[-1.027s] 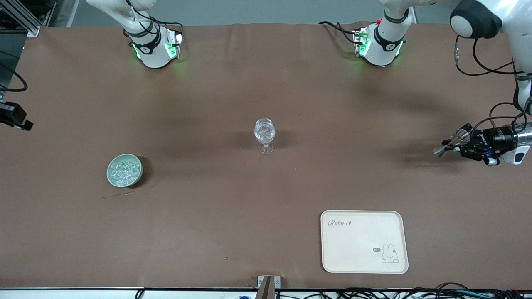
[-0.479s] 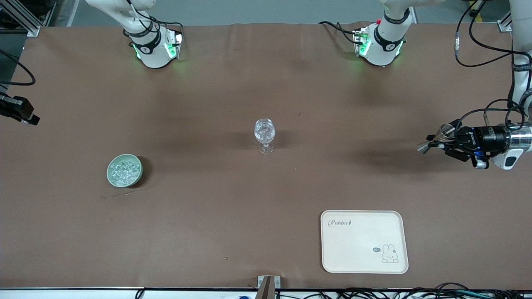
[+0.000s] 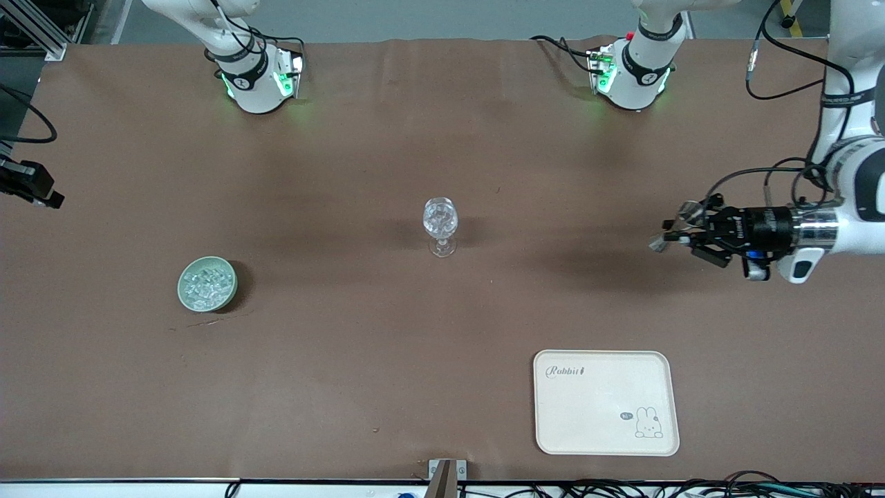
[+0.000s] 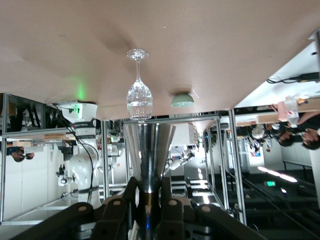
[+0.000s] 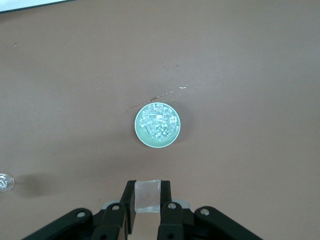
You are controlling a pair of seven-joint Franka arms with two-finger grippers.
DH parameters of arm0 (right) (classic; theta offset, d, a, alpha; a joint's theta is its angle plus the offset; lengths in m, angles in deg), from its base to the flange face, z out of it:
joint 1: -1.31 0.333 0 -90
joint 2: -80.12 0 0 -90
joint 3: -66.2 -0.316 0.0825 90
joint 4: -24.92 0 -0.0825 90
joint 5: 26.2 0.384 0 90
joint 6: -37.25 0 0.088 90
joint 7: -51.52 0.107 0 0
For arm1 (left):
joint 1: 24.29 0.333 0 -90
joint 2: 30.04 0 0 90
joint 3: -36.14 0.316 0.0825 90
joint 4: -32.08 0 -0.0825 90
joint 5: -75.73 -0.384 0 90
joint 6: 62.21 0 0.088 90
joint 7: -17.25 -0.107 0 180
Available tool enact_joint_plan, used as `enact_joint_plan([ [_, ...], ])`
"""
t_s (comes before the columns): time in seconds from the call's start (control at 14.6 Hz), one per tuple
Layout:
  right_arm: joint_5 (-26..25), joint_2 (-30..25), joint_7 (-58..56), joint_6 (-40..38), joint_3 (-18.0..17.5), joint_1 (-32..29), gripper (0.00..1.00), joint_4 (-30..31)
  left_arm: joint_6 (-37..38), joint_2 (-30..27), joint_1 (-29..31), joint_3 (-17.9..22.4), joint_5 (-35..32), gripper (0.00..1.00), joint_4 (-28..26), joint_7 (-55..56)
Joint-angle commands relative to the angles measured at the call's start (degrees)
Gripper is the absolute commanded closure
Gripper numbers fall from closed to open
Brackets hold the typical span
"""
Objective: Pour wine and add ice with both arms
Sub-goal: 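Carry the silver jigger with the left gripper to above the wine glass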
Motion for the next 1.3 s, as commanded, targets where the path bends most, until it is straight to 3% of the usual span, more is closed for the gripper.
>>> enact_joint_plan([
  [0.0, 0.69, -1.84, -0.36, 0.59, 0.63, 0.53, 0.98, 2.21, -7.11, -3.46, 0.28, -7.27, -1.87, 1.00, -2.86, 5.31],
  [0.62, 0.69, -1.84, -0.27, 0.24, 0.54, 0.53, 0.98, 2.30, -27.15, -1.97, 0.10, -26.79, -7.05, 1.00, -4.44, 14.46],
  [1.23, 0.78, -1.84, -0.27, 0.15, 0.54, 0.53, 0.98, 2.30, -43.23, 1.46, -0.51, -40.33, -14.15, 0.99, -3.74, 20.18],
])
